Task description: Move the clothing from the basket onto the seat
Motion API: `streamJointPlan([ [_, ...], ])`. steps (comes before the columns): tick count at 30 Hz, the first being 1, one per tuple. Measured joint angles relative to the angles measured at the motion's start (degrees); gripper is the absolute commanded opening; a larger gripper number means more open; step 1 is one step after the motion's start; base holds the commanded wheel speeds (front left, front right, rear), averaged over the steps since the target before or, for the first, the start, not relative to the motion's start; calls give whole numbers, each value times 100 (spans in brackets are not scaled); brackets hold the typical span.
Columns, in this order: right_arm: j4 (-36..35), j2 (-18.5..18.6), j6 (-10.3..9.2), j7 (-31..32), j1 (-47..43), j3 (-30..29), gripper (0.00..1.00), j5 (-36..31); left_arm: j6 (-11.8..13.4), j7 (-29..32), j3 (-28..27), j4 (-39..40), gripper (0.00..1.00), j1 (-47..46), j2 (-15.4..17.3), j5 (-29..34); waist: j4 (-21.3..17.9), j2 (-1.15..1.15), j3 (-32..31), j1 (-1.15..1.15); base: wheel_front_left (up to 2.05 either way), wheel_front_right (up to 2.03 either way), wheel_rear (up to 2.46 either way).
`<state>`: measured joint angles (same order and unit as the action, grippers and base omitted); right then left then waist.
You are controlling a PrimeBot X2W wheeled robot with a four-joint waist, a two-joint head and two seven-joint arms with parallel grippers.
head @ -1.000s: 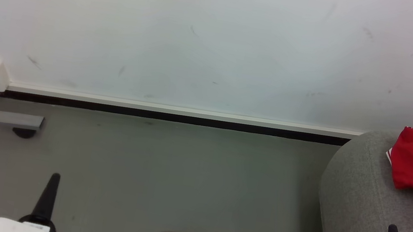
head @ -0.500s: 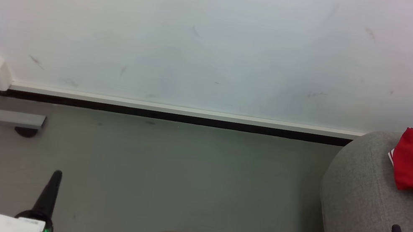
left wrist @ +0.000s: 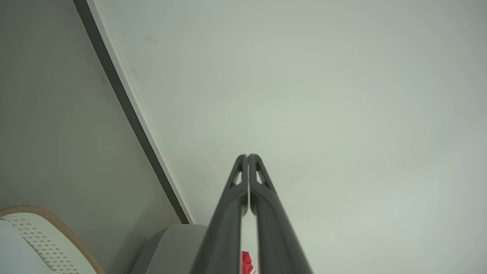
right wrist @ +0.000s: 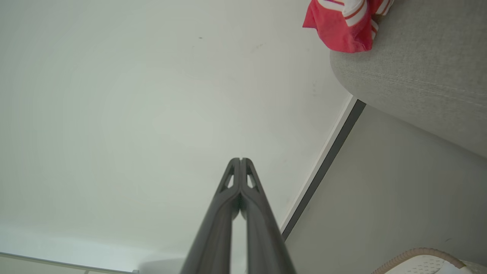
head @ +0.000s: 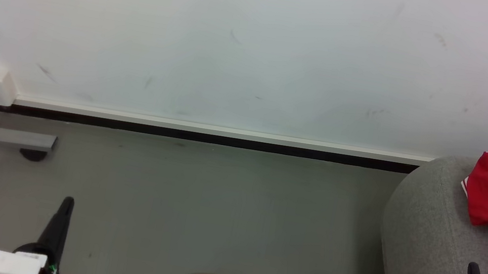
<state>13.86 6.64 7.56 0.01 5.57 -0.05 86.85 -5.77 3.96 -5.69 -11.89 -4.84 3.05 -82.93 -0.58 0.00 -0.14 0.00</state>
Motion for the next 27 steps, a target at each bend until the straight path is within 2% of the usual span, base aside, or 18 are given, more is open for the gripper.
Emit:
streamJointPlan([
  [27,20,56,0,179,84,-46,0,1045,2,256,-91,-42,0,-124,-23,-904,57,0,10,0,0,0,0],
])
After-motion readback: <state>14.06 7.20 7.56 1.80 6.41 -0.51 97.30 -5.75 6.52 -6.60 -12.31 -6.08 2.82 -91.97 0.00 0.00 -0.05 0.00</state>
